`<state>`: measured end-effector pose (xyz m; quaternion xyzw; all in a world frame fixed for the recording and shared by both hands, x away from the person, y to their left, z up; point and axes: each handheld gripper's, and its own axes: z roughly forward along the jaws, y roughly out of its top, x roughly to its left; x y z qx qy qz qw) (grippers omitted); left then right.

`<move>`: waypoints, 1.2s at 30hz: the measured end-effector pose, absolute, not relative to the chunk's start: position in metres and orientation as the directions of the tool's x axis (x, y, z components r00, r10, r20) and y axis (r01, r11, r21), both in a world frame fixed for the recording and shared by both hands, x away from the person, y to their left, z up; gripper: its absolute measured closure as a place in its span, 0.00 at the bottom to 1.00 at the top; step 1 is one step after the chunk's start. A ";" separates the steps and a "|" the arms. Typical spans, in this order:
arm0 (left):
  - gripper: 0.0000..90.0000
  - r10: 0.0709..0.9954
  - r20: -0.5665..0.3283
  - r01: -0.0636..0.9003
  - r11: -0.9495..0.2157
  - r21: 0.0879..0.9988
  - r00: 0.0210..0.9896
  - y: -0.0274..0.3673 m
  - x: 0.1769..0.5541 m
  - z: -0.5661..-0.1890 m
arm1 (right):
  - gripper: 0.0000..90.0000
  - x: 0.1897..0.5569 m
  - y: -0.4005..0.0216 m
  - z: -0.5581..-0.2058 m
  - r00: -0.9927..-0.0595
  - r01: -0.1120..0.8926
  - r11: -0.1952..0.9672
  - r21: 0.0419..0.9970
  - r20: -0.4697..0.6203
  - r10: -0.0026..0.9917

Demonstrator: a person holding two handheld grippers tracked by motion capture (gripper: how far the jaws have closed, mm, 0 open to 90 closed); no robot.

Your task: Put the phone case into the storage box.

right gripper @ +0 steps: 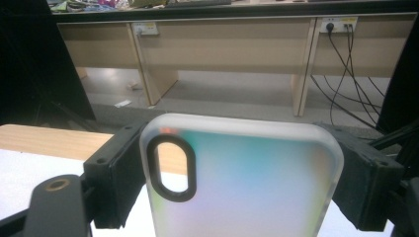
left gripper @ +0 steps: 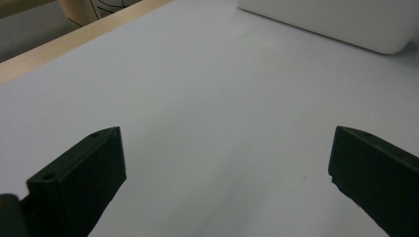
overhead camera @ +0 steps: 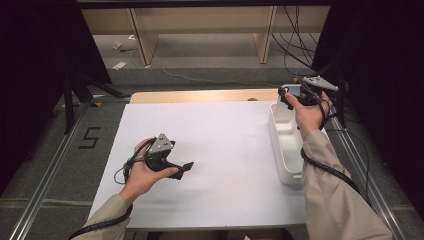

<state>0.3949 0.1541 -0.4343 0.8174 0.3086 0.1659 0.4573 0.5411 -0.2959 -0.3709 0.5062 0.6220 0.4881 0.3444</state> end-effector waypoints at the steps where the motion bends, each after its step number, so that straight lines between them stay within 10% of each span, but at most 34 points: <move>1: 0.00 0.656 -0.012 0.352 -0.390 0.851 0.755 0.154 0.395 -0.435 | 0.21 0.541 -0.296 -0.371 -0.250 0.294 0.012 0.956 0.065 0.966; 36: 0.01 0.656 -0.013 0.352 -0.388 0.852 0.755 0.154 0.395 -0.435 | 0.21 0.551 -0.297 -0.373 -0.235 0.312 0.023 0.950 0.053 0.970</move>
